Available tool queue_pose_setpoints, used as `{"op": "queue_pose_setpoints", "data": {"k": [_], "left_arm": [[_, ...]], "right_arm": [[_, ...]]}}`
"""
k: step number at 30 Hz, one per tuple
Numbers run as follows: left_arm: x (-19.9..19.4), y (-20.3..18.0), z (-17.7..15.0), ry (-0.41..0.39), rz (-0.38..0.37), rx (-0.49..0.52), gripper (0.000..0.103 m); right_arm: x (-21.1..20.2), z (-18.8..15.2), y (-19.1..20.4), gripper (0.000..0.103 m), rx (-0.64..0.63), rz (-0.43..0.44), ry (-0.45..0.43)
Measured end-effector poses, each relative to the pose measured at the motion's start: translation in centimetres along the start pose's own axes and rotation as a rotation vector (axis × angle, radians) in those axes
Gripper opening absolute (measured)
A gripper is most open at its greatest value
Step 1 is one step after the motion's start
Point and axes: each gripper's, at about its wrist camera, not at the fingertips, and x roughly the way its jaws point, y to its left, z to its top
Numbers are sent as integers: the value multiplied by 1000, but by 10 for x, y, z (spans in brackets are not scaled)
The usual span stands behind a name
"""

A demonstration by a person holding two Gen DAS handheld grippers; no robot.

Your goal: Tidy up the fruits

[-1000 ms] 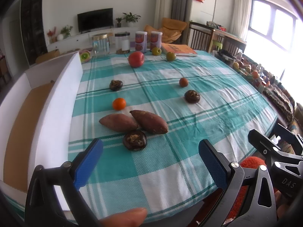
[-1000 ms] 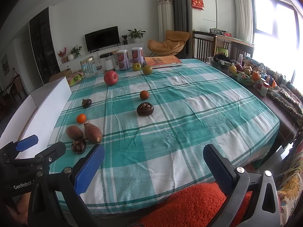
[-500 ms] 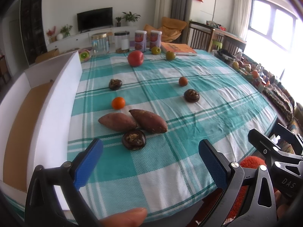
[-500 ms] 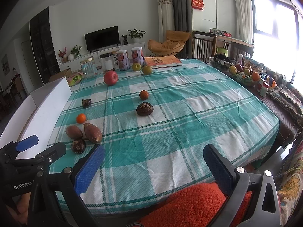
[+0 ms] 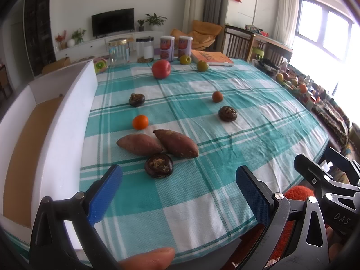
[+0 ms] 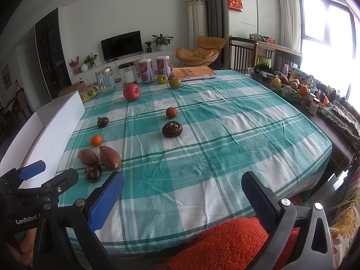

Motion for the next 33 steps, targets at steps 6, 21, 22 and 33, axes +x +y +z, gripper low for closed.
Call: {"op": "queue_pose_setpoints", "data": {"k": [6,21,22,33], "left_arm": [[0,1,0,0,0,0,102],[-2,0,-2,-8,-4,-8,102],[-2,0,-3,-6,-7,-11,102],[11,-15,-14,88,-38,5,102]], "right_arm": [[0,0,0,103,1,0,-2],[-16,23,2,103,-228,-197,33],[-21,29,4,103,-312,-269,50],[-9,7,-14,103,-103,3,0]]}}
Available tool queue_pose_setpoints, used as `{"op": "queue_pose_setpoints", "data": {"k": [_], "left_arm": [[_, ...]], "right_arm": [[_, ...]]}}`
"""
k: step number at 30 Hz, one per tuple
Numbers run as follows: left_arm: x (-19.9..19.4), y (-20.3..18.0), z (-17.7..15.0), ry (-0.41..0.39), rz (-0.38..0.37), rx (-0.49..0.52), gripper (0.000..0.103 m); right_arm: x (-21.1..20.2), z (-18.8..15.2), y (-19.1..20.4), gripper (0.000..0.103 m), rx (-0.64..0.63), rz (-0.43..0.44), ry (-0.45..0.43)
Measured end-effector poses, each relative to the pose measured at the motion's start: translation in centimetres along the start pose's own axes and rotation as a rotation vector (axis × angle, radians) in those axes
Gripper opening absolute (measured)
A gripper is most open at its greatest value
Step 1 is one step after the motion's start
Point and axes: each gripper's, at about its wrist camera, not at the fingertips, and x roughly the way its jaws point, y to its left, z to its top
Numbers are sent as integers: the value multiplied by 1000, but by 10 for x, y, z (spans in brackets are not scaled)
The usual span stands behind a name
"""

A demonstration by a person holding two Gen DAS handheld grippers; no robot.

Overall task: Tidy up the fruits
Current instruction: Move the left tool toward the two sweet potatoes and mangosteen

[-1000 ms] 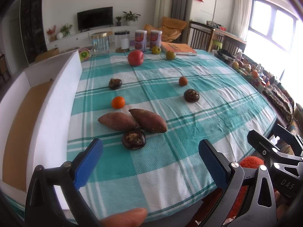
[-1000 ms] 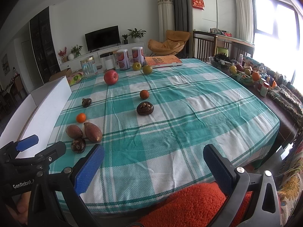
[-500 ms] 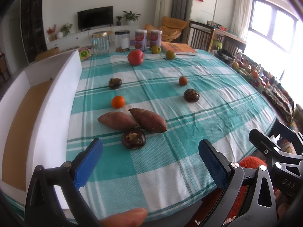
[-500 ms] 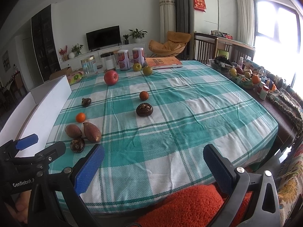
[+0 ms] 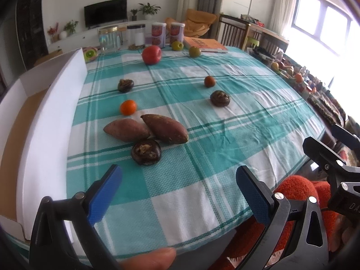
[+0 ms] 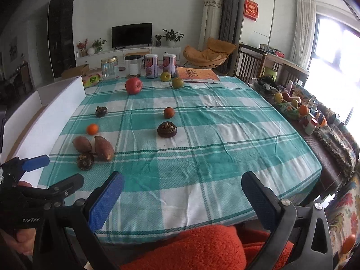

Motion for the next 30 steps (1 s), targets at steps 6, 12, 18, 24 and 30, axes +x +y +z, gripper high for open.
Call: {"op": "queue_pose_setpoints", "data": {"k": [6,12,18,24,30], "left_arm": [[16,16,-8,70,14,-45,102],[30,17,-20,117,31,-40,102],[44,25,-30,157,40,-65,102],[56,33,-37,210,36,-97,102],[59,31,-38,211,52,-83,102]], "right_arm": [[19,-18,15,103,56,50,-19],[24,-29,19,103,86,99,-28],[28,-34,26,103,82,118,-19],[32,-35,22,103,103,119,0],[34,-36,22,103,97,116,1]]}}
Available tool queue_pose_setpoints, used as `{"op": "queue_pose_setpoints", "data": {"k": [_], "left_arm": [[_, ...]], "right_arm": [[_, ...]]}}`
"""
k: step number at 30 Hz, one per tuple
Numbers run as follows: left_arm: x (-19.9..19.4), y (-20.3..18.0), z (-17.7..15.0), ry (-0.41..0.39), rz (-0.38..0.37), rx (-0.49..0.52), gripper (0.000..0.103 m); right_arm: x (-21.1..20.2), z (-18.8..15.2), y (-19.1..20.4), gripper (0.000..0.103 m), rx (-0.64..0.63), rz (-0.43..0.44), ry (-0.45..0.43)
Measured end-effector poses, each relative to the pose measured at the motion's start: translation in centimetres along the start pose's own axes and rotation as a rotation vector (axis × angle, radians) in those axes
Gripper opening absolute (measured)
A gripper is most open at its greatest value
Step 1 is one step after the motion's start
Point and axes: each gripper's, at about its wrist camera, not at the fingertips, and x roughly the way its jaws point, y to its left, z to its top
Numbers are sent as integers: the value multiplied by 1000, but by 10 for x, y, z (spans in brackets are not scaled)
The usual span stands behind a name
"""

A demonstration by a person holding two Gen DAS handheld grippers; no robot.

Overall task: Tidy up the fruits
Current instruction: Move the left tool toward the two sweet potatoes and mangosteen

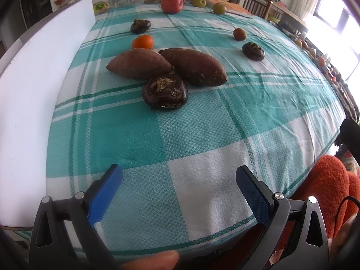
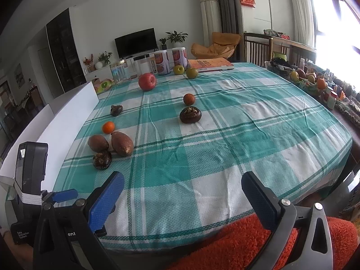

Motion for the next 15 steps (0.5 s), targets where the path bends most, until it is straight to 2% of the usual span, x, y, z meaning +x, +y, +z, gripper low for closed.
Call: {"op": "queue_pose_setpoints", "data": {"k": [15], "left_arm": [[4,-7,0,9,51,33,102]], "right_arm": [[1,0,2,103,-3,0,0]]}}
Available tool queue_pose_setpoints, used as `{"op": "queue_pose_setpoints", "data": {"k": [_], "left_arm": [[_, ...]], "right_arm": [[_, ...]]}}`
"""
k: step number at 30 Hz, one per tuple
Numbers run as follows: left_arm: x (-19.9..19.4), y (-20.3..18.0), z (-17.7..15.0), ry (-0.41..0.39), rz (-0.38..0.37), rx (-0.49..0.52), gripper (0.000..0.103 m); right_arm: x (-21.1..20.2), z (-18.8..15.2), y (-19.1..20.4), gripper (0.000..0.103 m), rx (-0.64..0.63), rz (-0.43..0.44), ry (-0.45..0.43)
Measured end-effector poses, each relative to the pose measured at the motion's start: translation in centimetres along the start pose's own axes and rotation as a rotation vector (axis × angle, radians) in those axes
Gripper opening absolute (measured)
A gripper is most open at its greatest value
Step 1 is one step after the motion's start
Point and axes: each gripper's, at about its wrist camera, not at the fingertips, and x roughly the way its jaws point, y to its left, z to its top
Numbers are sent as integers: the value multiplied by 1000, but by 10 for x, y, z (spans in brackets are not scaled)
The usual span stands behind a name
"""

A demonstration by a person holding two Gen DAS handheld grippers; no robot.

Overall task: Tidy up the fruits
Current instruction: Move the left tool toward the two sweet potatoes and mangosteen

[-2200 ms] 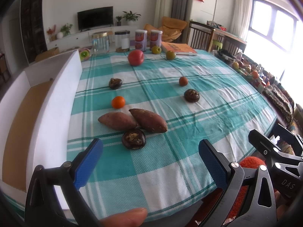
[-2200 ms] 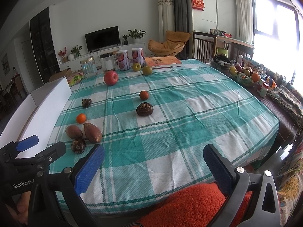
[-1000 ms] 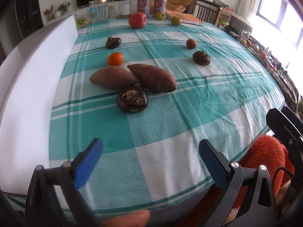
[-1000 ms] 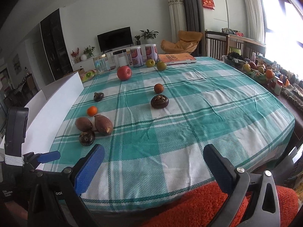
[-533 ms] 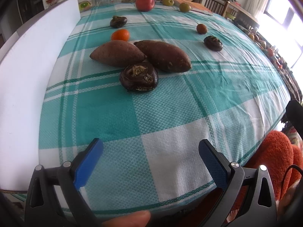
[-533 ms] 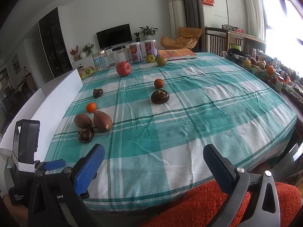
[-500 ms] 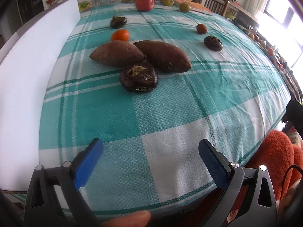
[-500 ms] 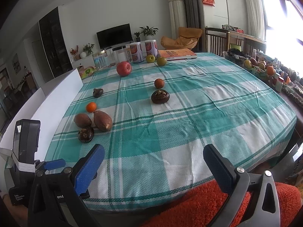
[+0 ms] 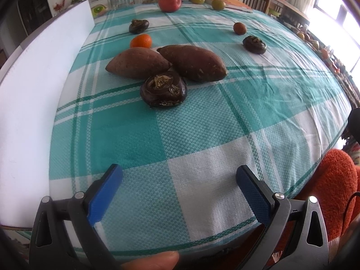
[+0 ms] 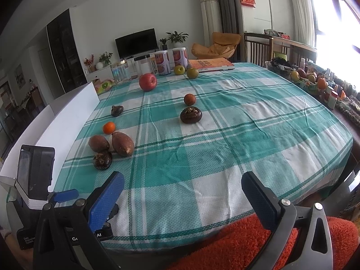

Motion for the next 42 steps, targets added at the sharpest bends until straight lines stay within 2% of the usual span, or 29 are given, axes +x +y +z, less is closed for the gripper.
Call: {"op": "queue_pose_setpoints", "data": {"k": [19,21,23,26,29,32,36,39,42], "left_arm": [[2,-1,0,7,13,4,103],[2,-1,0,14,7,2,102],[-2,5,0,25,-35,-23,101],[-22,25,0,-31,-141,-82,101],[-44,44,3,-121,-151,-77,101],[-49,57,14,-150,-175,-54,101],[-32,61,45,-95,-220,-62,100],[-6,69,73,-9,-268,-168,99],[20,76,96,50,-259,-242,99]], "right_arm": [[-1,0,-1,103,2,2,-3],[-2,0,-1,103,5,2,-3],[-5,1,-2,103,18,7,-12],[-11,3,-8,103,48,12,-41],[-8,4,-14,103,83,20,-31],[-4,3,-16,103,93,22,-15],[-5,2,-13,103,77,12,-23],[-5,1,-11,103,68,6,-26],[-6,0,-13,103,67,4,-29]]}}
